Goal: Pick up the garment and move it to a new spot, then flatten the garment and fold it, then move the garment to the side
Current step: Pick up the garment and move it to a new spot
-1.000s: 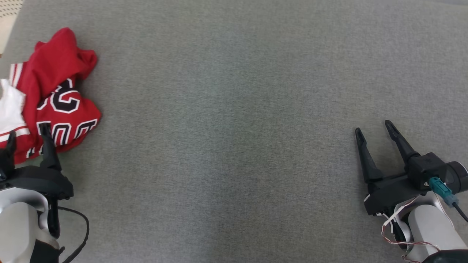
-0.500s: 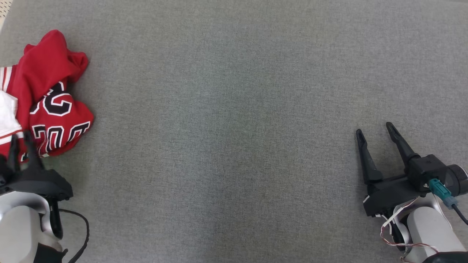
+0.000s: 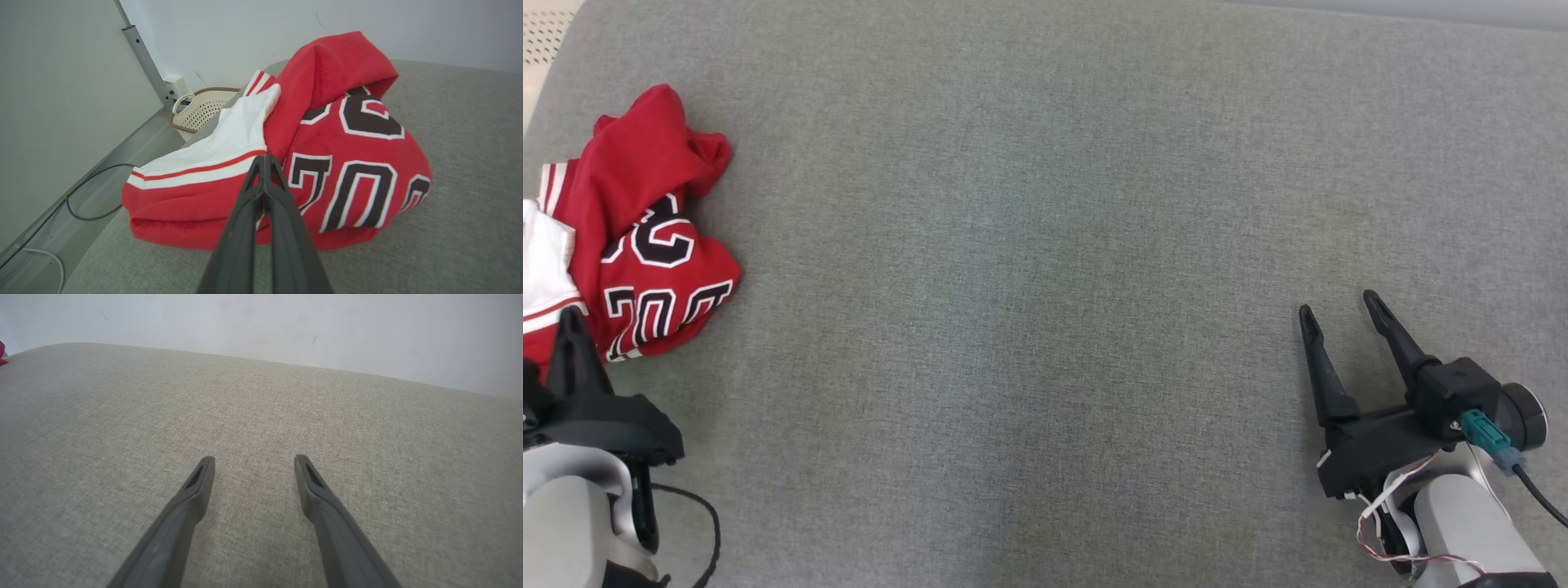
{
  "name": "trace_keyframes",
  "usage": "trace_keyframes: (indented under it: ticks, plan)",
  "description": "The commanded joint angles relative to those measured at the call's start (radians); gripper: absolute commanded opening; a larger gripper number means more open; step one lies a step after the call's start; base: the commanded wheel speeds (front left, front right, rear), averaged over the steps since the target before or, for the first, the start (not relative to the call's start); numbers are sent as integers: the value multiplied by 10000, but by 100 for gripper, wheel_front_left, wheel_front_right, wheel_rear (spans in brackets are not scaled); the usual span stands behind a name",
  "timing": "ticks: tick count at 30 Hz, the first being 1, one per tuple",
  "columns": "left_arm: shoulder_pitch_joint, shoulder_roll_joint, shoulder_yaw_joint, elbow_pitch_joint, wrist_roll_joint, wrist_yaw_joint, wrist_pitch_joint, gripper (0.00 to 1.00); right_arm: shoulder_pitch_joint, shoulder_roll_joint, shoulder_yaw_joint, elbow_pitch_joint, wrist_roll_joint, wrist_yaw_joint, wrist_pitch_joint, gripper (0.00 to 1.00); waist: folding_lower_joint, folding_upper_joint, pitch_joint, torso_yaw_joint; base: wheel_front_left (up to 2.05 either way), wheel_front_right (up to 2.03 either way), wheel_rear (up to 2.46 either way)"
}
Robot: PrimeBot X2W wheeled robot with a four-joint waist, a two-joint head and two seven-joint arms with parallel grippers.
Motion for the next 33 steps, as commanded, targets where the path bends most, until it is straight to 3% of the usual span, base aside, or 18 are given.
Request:
trace_keyframes:
  ticks: [1, 3, 4, 5, 19, 20, 24, 25, 33]
  plan:
    - [163, 48, -33, 151, -71, -56, -15, 0, 125, -4, -9, 5, 97, -7, -1, 100, 0, -1, -10, -41, 0, 0, 0]
    - [130, 26, -31, 292, -133, -66, -15, 86, 113, -68, -41, 10, 123, -7, -1, 100, 0, -1, 32, -72, 0, 0, 0]
    - [108, 9, -26, 363, -160, -70, -15, 86, 113, -87, -44, 18, 112, -7, -1, 100, 0, -1, 49, -85, 0, 0, 0]
    - [85, 10, -18, 403, -143, -66, -15, 100, 109, -103, -39, 24, 114, -7, -1, 100, 0, -1, 66, -100, 0, 0, 0]
    - [-395, 86, 7, 843, -80, 381, -15, 100, -23, -185, -106, -32, 151, -7, 1, 100, 0, -1, 360, -351, 0, 0, 0]
    - [-421, 81, 25, 887, -113, 436, -15, 68, -29, -184, -108, -25, 149, -7, 1, 100, 0, -1, 376, -358, 0, 0, 0]
    - [-625, 211, 86, 1042, -169, 481, -15, 22, -81, -155, -94, -24, 173, -7, 1, 100, 0, -1, 473, -395, 0, 0, 0]
    - [-662, 213, 79, 1096, -182, 462, -15, 0, -100, -148, -97, -24, 180, -7, 1, 100, 0, -1, 496, -401, 0, 0, 0]
    - [-971, 423, -82, 676, -88, 165, -16, 0, -189, -33, -110, 28, 177, -7, 2, 100, 0, -1, 514, -413, 0, 0, 0]
